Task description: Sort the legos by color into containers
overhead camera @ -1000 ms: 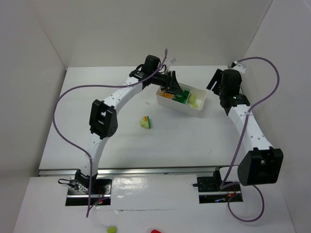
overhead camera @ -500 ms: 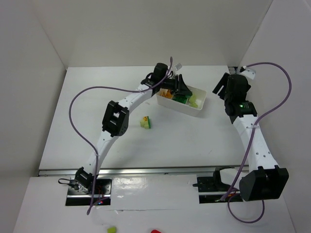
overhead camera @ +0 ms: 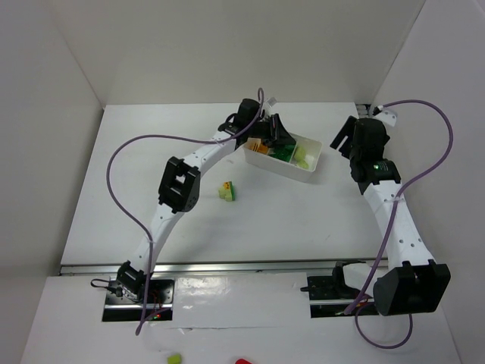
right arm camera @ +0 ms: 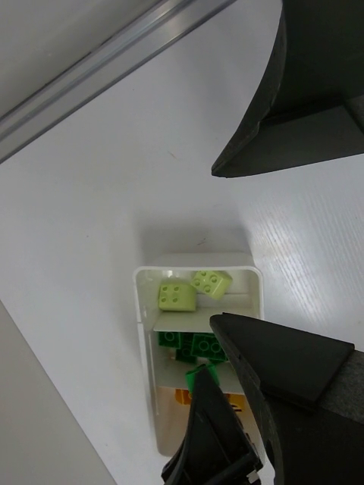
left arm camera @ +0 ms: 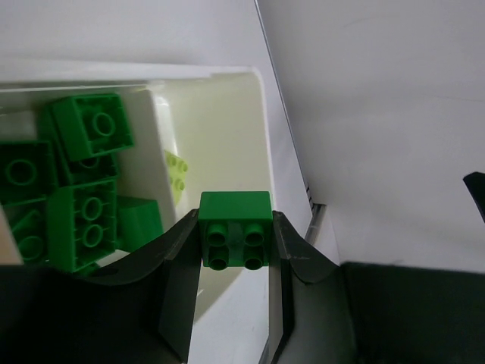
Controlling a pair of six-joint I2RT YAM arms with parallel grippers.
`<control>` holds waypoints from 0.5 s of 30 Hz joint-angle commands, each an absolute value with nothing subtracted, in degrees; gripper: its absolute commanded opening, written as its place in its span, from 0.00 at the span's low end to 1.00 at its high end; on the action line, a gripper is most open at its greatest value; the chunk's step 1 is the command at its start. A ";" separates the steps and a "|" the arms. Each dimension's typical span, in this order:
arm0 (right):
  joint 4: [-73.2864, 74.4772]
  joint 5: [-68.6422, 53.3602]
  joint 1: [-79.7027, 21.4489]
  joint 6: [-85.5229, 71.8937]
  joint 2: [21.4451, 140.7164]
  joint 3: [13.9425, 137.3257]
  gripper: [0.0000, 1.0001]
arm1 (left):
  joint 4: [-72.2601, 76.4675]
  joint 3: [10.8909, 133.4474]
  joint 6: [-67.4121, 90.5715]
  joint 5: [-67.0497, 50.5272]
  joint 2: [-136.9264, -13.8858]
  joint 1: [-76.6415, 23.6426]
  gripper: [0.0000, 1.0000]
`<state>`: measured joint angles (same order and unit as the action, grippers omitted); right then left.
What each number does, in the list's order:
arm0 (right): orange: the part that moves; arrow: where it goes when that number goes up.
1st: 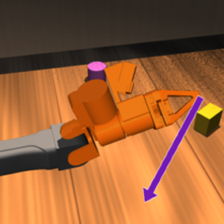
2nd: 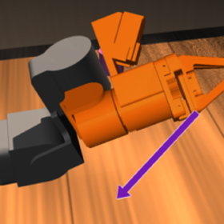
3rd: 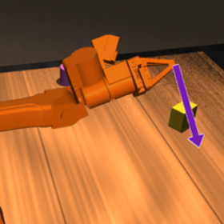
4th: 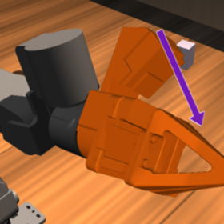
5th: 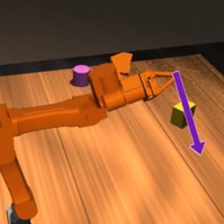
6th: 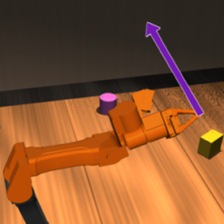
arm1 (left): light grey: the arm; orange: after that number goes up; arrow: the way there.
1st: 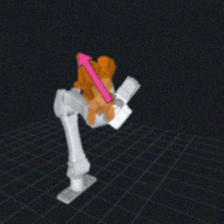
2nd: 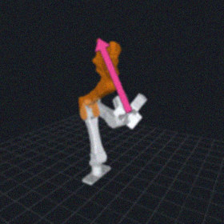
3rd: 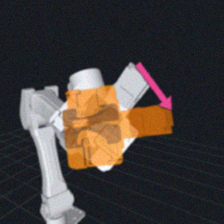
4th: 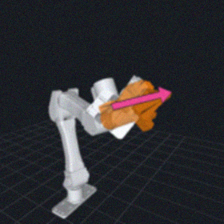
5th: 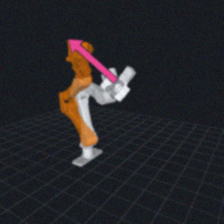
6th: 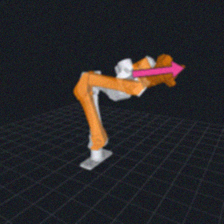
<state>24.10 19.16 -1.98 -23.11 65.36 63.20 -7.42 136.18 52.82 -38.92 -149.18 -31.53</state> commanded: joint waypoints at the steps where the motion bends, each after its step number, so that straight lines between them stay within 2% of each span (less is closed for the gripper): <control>1: 24.52 18.46 -1.67 -23.55 64.25 63.63 0.80 | -6.86 137.27 53.52 -36.82 -146.78 -30.24 0.22; 2: 24.52 18.46 -1.67 -23.55 64.25 63.63 0.80 | -6.86 138.07 53.53 -37.35 -147.73 -30.23 0.27; 3: 24.52 18.46 -1.67 -23.55 64.77 63.63 0.80 | -6.86 138.95 54.22 -37.96 -148.44 -30.23 0.41; 4: 24.52 18.46 -1.67 -23.55 64.78 63.63 0.80 | -6.86 139.48 54.84 -38.66 -148.97 -30.23 0.46; 6: 24.52 18.46 -1.67 -23.55 64.78 64.24 0.80 | -3.71 137.38 55.80 -39.72 -148.97 -30.23 0.49; 10: 24.52 17.40 -1.67 -23.55 65.91 64.78 0.80 | -3.60 137.10 55.29 -39.73 -147.48 -30.23 0.73; 15: 24.52 17.40 -1.67 -23.55 65.92 65.30 0.80 | -4.83 137.11 54.76 -39.73 -146.26 -29.71 0.81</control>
